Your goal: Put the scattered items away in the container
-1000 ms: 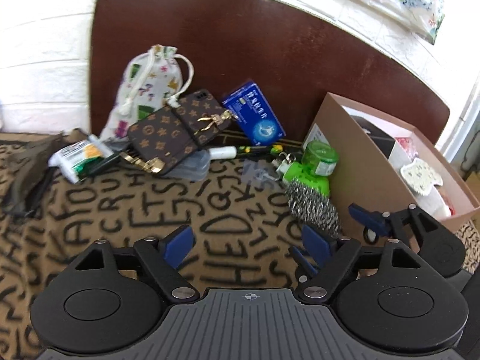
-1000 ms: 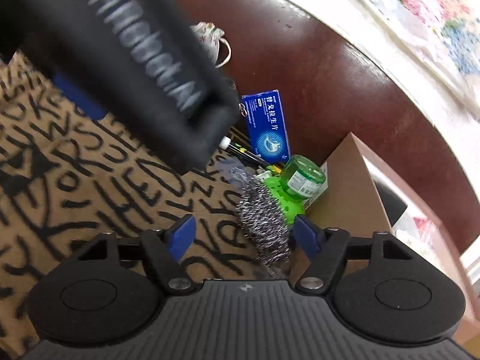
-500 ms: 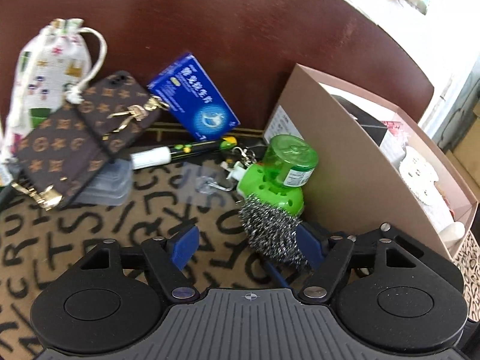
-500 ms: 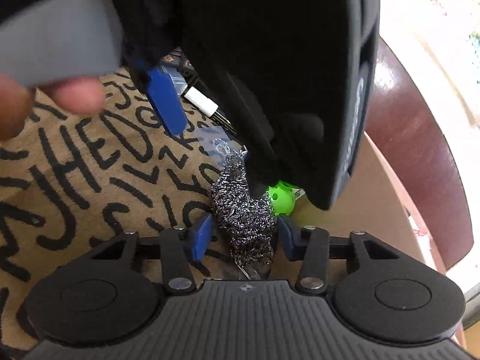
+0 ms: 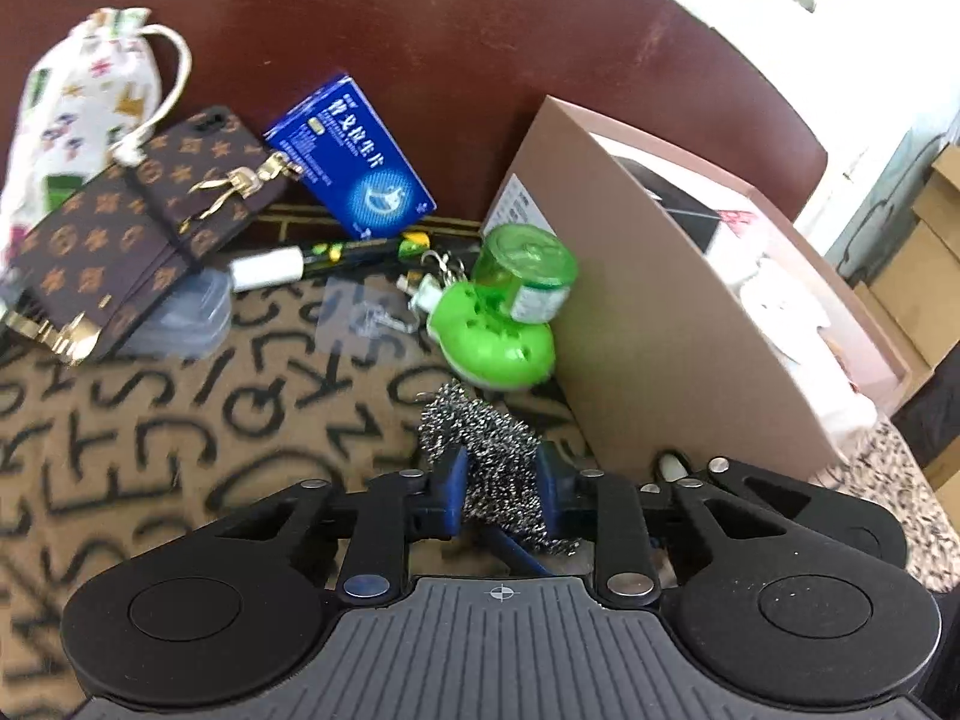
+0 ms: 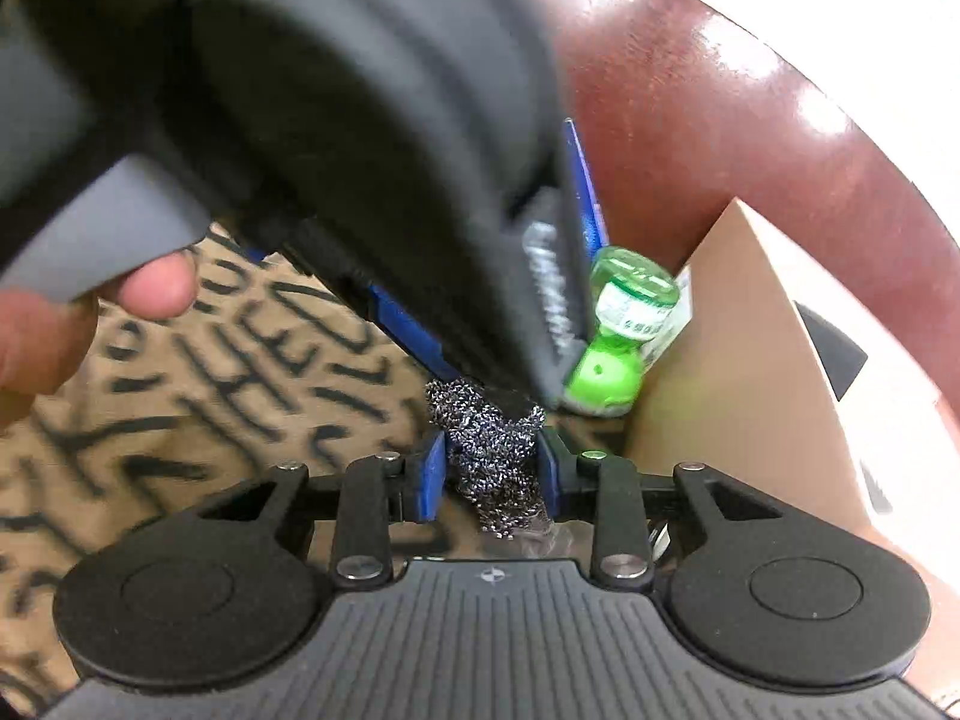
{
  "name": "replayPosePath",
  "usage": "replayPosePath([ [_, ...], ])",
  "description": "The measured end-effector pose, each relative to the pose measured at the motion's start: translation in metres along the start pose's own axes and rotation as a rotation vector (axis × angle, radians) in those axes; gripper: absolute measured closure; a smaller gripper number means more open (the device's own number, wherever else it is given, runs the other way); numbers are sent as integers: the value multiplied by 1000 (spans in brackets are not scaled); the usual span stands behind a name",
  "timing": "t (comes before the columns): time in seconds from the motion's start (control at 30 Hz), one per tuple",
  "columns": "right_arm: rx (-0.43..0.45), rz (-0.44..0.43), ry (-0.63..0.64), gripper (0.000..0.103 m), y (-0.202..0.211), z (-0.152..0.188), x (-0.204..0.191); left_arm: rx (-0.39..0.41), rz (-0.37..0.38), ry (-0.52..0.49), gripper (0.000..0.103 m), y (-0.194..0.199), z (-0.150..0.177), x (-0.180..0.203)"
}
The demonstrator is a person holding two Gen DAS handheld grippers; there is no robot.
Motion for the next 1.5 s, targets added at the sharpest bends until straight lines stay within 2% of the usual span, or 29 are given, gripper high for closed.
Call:
replayPosePath([
  [0.1, 0, -98, -66, 67, 26, 8, 2, -17, -25, 18, 81, 22, 18, 6],
  [0.17, 3, -160, -102, 67, 46, 16, 2, -23, -44, 7, 78, 38, 33, 14],
  [0.2, 0, -195, -122, 67, 56, 20, 2, -34, -53, 2, 72, 44, 39, 18],
  [0.27, -9, -247, -150, 67, 74, 29, -4, -60, -71, -4, 70, 56, 54, 27],
  [0.37, -22, -291, -160, 66, 97, 33, -26, -88, -90, -7, 69, 68, 76, 38],
  [0.47, -25, -323, -187, 66, 107, 41, -20, -103, -81, 3, 66, 80, 96, 46],
  [0.57, -25, -352, -218, 62, 118, 43, -23, -118, -78, 14, 53, 89, 110, 52],
  [0.73, -14, -339, -241, 57, 129, 58, -21, -143, -105, 34, 25, 95, 126, 55],
  [0.9, -3, -349, -251, 49, 134, 64, -19, -164, -96, 94, 24, 92, 128, 52],
  [1.07, 16, -376, -223, 39, 141, 65, -23, -184, -82, 78, 25, 80, 130, 58],
  [1.1, 13, -374, -220, 39, 141, 66, -23, -192, -90, 65, 34, 78, 132, 59],
  [1.13, 7, -374, -220, 38, 141, 66, -23, -199, -90, 51, 52, 76, 133, 60],
  [1.23, -5, -390, -219, 34, 144, 69, -21, -205, -69, 28, 56, 81, 136, 62],
  [1.37, -17, -385, -173, 32, 150, 74, -22, -211, -70, -13, 53, 91, 139, 63],
  [1.4, -22, -385, -169, 32, 151, 76, -22, -215, -64, -16, 42, 94, 140, 63],
  [1.43, -28, -390, -170, 32, 151, 78, -22, -216, -58, -15, 37, 96, 141, 62],
  [1.47, -33, -398, -171, 32, 150, 79, -21, -217, -55, -14, 38, 97, 142, 61],
  [1.5, -36, -405, -174, 33, 150, 80, -22, -222, -50, -18, 42, 97, 144, 61],
])
Point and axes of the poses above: each gripper's, at about its wrist camera, not at the fingertips, and y roughly against the way its jaws point, x to its right, z to its underside, the point moved 1 cm from there along -y, roughly the way its jaws point, and after that the axes turned 6 degrees about y, right-handed, at the moved point
